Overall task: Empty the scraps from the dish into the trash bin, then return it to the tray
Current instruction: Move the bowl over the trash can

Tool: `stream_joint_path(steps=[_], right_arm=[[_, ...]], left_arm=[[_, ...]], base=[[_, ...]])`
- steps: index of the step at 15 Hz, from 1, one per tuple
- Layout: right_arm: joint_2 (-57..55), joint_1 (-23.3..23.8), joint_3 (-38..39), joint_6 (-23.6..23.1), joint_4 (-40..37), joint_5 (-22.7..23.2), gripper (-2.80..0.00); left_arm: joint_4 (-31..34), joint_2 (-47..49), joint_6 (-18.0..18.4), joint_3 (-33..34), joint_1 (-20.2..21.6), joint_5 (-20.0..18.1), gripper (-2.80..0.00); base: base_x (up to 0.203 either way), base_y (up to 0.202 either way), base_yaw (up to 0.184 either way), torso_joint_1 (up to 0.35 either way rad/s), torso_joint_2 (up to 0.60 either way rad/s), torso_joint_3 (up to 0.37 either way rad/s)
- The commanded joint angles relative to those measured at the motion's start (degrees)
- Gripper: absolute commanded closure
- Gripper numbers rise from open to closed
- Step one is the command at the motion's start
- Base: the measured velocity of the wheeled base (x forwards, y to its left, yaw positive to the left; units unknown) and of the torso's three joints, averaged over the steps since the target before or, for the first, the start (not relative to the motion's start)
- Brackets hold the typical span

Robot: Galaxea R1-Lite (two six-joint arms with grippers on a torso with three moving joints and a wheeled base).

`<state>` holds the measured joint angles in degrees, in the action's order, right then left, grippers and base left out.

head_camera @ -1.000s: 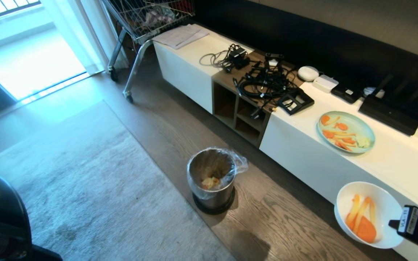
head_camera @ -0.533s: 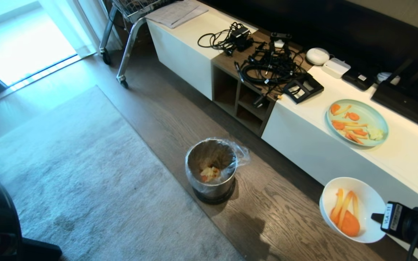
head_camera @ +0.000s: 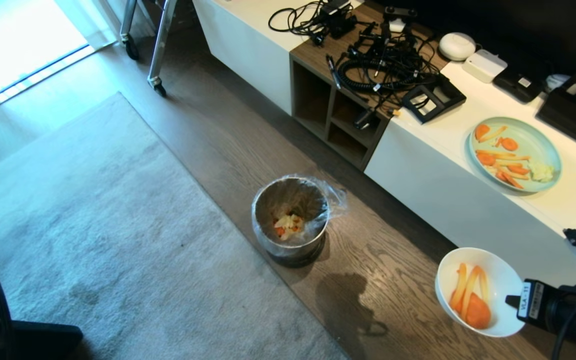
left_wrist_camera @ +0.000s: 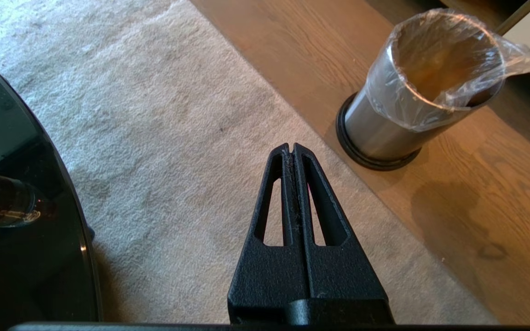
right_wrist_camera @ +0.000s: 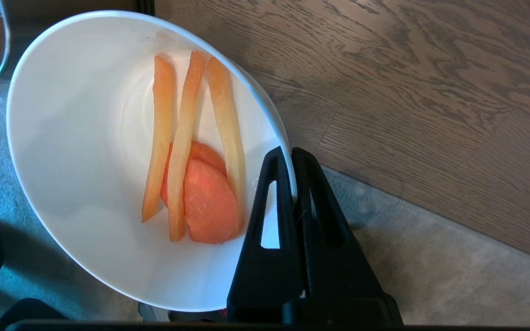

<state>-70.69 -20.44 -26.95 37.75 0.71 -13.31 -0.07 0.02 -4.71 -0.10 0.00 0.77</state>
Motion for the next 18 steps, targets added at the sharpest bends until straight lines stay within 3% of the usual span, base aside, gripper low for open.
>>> stream_joint_path(steps=[1,10,18], right_arm=[[-0.23,-0.03,-0.12,0.21,0.08,-0.14,0.00],[-2.26,0.05,-0.38,-4.53,10.11,-0.14,0.00],[-2.42,0.05,-0.68,-6.85,10.32,-0.22,0.00]], left_arm=[[-0.01,-0.02,-0.04,0.01,0.00,0.02,0.00],[-0.01,-0.02,-0.13,0.01,0.00,0.02,0.00],[-0.01,-0.02,-0.13,0.01,0.00,0.02,0.00]], base=[[0.000,0.000,0.000,0.002,0.00,-0.202],[0.000,0.000,0.000,0.003,0.00,-0.198],[0.000,0.000,0.000,0.002,0.00,-0.170]])
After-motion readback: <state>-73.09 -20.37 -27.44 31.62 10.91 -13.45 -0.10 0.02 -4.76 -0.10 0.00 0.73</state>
